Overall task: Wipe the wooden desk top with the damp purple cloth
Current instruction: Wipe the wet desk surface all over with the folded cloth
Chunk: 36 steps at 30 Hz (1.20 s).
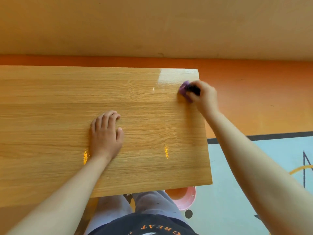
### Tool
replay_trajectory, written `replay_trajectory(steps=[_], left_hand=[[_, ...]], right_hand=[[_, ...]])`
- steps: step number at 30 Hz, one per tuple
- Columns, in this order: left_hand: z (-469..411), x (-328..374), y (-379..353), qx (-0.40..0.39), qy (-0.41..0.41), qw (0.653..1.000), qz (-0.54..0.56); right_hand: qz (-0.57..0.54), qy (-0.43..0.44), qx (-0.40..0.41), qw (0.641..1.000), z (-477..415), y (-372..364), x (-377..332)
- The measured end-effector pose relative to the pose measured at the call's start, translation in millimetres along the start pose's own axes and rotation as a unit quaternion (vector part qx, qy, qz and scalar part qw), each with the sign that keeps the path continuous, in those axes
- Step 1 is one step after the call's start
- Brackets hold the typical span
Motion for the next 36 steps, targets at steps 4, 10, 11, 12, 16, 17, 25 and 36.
replay_trajectory(steps=[4,10,11,12,16,17,25,36], left_hand=[[-1.5,-0.6,-1.3,-0.006,0.001,1.000,0.002],[-2.0,0.3,0.7,-0.003,0.000,1.000,-0.002],[-1.8,0.6,1.1,-0.002,0.000,1.000,-0.002],[-1.9,0.7,1.3,-0.002,0.000,1.000,-0.002],[-4.0,0.4,2.2,-0.003,-0.001,1.000,-0.002],[-3.6,0.1,2.0,-0.004,-0.001,1.000,-0.001],[-2.3,-0.7,2.2,0.001,0.003,1.000,0.003],[-2.1,-1.5,-1.2,0.001,0.001,1.000,0.002]], right_hand=[[-0.006,0.086,-0.094,0.992,66.7,-32.0,-26.0],[0.014,0.058,-0.009,0.998,-0.5,-10.5,-10.5],[0.014,0.039,0.023,0.999,-18.6,-1.2,-3.2],[0.013,0.016,0.054,0.998,-35.4,8.3,4.7],[-0.008,-0.097,0.128,0.987,-71.2,27.2,27.1],[0.000,-0.108,0.135,0.985,-70.2,24.4,26.1],[0.007,0.041,-0.024,0.999,-29.6,-61.1,-47.8],[0.021,-0.113,0.121,0.986,-61.8,22.0,21.6]])
Point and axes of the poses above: each hand's wrist, its own z-axis away from the middle knuckle, its own y-axis out of the back of the hand, x = y × z, the point moved 9 cm from there along -z, towards the middle knuckle, and after that the axes turned 12 degrees about -z, right-handed, at the moved point
